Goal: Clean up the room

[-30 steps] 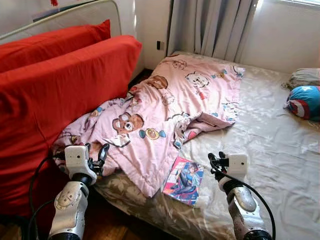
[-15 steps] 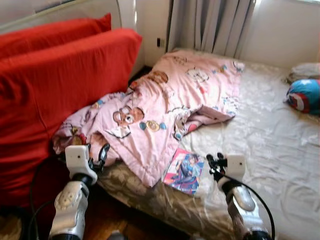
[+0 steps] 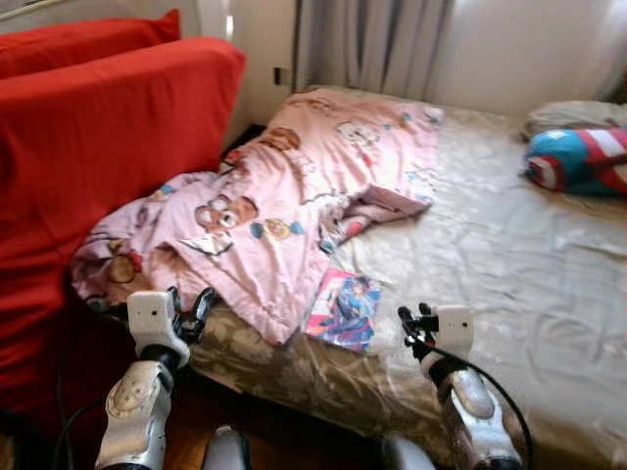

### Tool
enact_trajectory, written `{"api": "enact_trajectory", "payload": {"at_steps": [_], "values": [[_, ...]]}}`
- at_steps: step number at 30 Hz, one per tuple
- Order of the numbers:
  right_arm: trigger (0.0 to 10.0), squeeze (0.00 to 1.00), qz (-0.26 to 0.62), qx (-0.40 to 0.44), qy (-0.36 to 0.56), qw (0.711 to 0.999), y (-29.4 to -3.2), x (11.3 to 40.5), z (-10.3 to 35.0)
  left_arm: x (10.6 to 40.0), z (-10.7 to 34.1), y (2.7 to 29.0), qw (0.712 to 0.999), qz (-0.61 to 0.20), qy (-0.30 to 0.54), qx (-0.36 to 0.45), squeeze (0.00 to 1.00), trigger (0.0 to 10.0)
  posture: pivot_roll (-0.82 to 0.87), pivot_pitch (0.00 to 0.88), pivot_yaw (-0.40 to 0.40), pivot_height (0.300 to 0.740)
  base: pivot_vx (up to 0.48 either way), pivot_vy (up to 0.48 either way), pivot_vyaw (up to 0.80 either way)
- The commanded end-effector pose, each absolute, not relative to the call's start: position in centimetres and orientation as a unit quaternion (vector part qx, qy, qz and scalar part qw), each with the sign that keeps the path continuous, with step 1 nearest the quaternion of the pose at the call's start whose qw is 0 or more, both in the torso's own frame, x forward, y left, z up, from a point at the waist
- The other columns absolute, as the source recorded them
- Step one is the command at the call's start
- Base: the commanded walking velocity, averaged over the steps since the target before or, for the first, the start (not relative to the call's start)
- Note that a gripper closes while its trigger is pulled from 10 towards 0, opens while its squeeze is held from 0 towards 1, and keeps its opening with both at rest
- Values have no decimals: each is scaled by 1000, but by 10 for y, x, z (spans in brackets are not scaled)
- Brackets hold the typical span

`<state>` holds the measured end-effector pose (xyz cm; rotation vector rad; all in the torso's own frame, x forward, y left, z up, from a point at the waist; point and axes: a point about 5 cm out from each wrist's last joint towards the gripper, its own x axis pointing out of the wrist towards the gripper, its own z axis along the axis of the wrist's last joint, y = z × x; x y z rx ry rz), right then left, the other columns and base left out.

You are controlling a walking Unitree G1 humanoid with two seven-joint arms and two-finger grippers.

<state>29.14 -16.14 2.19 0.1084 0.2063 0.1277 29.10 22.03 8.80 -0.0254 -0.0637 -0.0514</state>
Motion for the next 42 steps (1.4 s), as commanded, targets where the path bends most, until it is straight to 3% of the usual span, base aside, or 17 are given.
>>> {"api": "enact_trajectory", "payload": {"at_steps": [1, 8, 14, 30, 42], "values": [[10000, 0, 70, 56, 107, 990, -159, 291, 21, 286, 77, 219, 999, -32, -2, -5, 0, 10000, 39, 60, -52, 633, 0, 0, 0], [10000, 0, 88, 51, 111, 989, -152, 290, 19, 285, 81, 216, 999, -36, -12, -12, 0, 10000, 52, 64, -52, 633, 0, 0, 0], [10000, 0, 91, 54, 108, 989, -151, 291, 20, 285, 81, 216, 999, -39, -8, -14, 0, 10000, 49, 73, -50, 633, 0, 0, 773], [10000, 0, 62, 62, 120, 989, -159, 289, 16, 289, 83, 209, 998, -60, -3, -15, 0, 10000, 35, 82, -43, 633, 0, 0, 0], [10000, 0, 56, 69, 124, 988, -158, 288, 14, 287, 81, 210, 998, -62, 1, -18, 0, 10000, 32, 90, -38, 633, 295, 0, 0]]}}
